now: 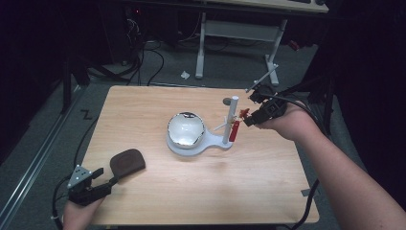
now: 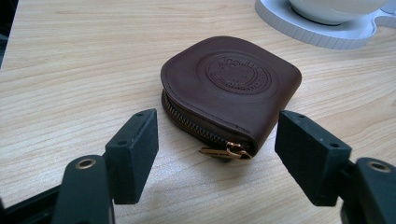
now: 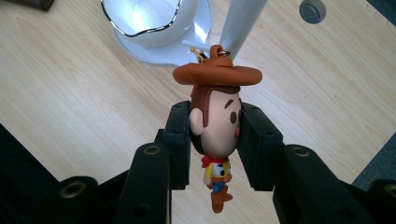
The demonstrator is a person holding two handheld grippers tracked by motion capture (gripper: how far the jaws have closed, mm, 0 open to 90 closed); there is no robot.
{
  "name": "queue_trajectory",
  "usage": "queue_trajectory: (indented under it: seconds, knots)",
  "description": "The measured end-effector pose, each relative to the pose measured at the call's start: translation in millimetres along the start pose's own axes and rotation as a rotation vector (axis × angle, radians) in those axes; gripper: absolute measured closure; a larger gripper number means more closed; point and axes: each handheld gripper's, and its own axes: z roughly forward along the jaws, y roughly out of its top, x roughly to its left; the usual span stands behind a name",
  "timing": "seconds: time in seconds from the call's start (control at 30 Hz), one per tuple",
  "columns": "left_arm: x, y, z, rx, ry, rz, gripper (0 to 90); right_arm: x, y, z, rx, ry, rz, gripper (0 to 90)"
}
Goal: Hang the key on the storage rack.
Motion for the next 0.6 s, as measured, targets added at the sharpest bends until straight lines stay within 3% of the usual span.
queue_trajectory:
  seconds: [0.33,0.5,0.6]
  knots:
    - [-0.2,0.1,0.6,0.002,-0.001,0.000,30.8,-17.5,-11.6,11.8,-0.002,-0.010,0.044,66.8]
    - [-1.7,0.5,2.1,0.009,-0.004,0.008,30.8,-21.7,-20.7,17.7,0.000,-0.004,0.058,66.8]
    - [-1.8,0.5,2.3,0.011,-0.005,0.009,30.9,-21.3,-26.7,26.5,0.012,0.003,0.089,66.8]
